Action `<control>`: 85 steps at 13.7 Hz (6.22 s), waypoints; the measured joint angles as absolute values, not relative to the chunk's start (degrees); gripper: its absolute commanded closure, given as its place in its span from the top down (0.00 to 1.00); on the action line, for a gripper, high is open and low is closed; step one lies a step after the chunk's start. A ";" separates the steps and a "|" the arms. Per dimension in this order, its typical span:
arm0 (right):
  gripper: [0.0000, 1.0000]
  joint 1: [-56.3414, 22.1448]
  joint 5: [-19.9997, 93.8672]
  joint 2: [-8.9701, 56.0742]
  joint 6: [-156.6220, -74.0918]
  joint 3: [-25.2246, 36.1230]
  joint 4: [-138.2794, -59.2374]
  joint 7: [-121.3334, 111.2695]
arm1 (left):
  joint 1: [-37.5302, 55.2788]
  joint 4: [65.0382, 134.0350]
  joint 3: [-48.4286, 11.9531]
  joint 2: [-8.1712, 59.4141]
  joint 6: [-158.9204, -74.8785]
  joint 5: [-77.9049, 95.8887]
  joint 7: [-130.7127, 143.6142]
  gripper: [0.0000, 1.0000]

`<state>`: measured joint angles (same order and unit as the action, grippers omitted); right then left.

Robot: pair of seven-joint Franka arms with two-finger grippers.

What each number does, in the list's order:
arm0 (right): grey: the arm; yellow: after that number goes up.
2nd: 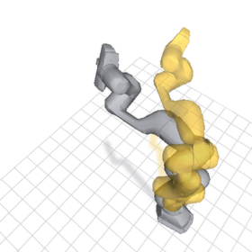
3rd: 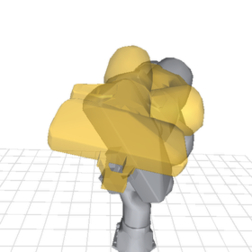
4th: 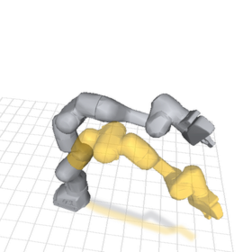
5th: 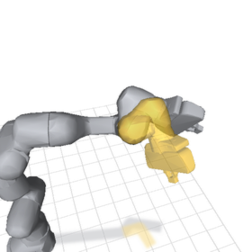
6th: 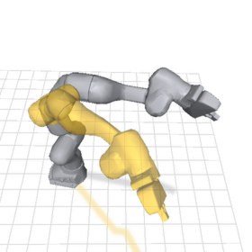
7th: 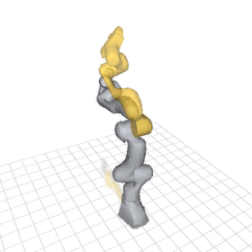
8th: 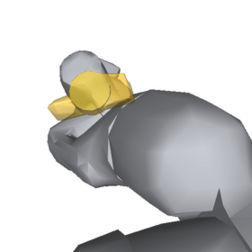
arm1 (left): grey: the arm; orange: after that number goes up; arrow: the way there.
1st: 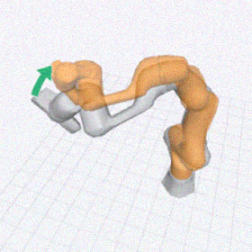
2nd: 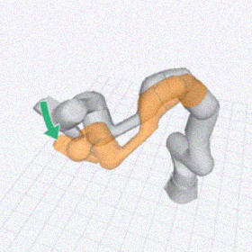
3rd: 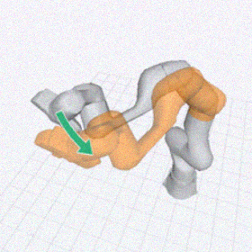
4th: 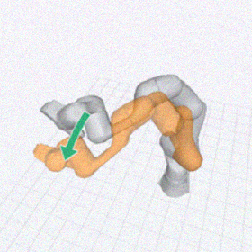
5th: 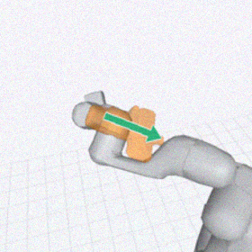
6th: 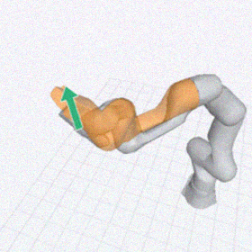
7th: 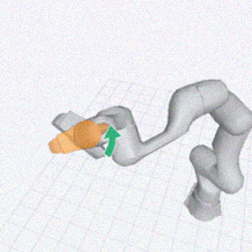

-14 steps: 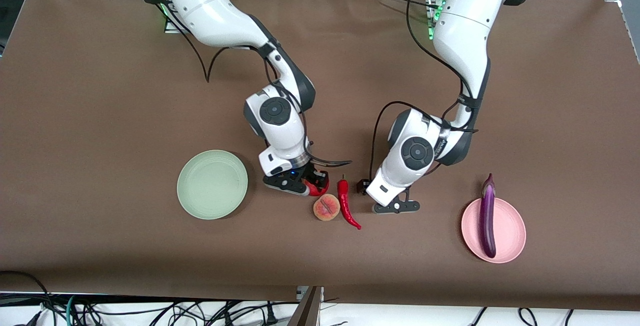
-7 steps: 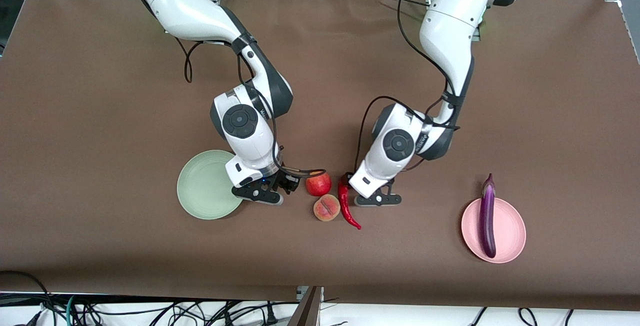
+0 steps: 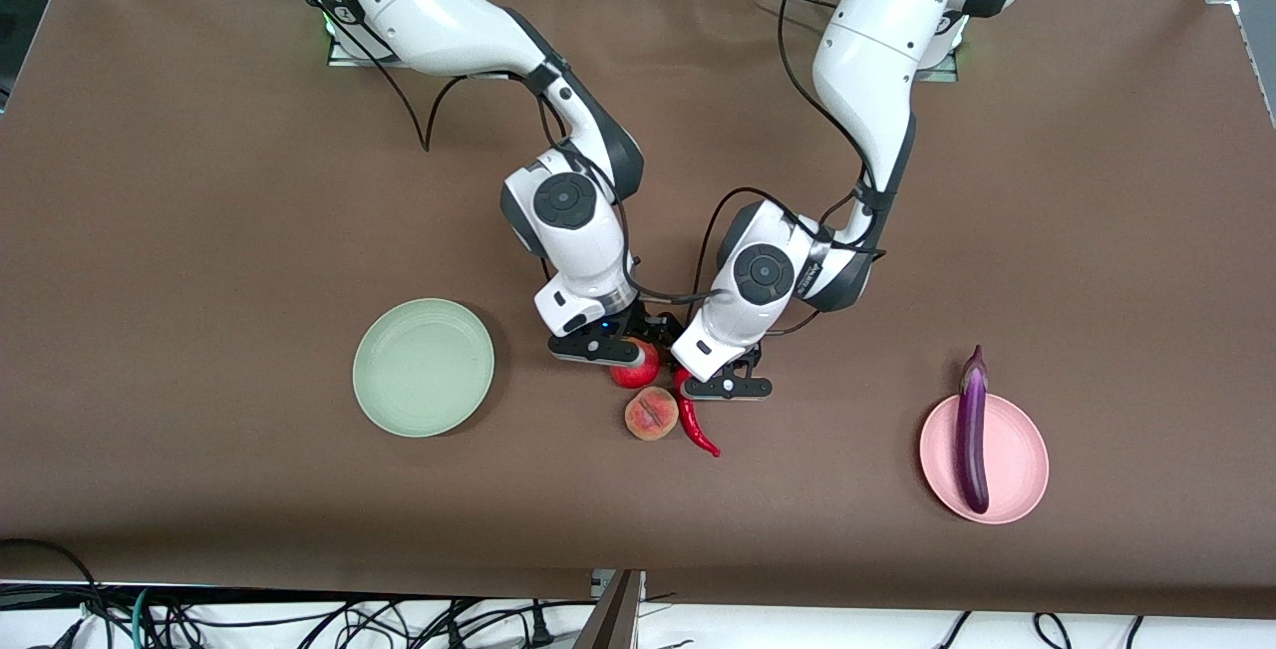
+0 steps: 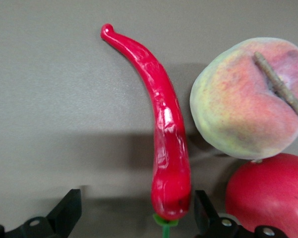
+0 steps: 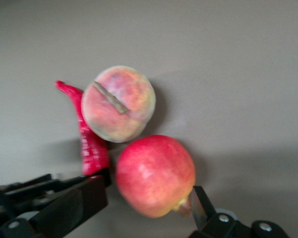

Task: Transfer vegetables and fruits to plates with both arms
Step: 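Grasp the chili pepper with the left gripper and lift it, then carry the chili to the pink plate while the right gripper carries the pomegranate, then release the pomegranate on the green plate while the left gripper releases the chili, then move the right gripper over the peach while the left arm withdraws, then lower the right gripper and close it on the peach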

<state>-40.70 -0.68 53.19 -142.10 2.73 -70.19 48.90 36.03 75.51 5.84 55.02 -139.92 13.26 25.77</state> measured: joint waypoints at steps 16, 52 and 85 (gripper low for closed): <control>0.40 -40.31 -4.51 58.24 -149.77 3.69 -70.43 48.88 | 21.78 73.99 7.79 50.49 -132.99 13.26 12.08 0.00; 0.99 -35.73 3.09 42.96 -153.95 0.95 -85.43 52.52 | 3.25 67.73 6.56 32.52 -103.55 10.70 -5.20 1.00; 0.99 -44.97 -7.25 65.78 -162.92 14.62 -68.40 48.56 | 2.53 86.40 3.91 8.99 -90.97 0.81 -0.17 1.00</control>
<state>-44.97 -7.25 65.78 -162.92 14.62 -68.40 48.56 2.53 86.40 3.91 8.99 -90.97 0.81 -0.17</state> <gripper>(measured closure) 0.009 0.000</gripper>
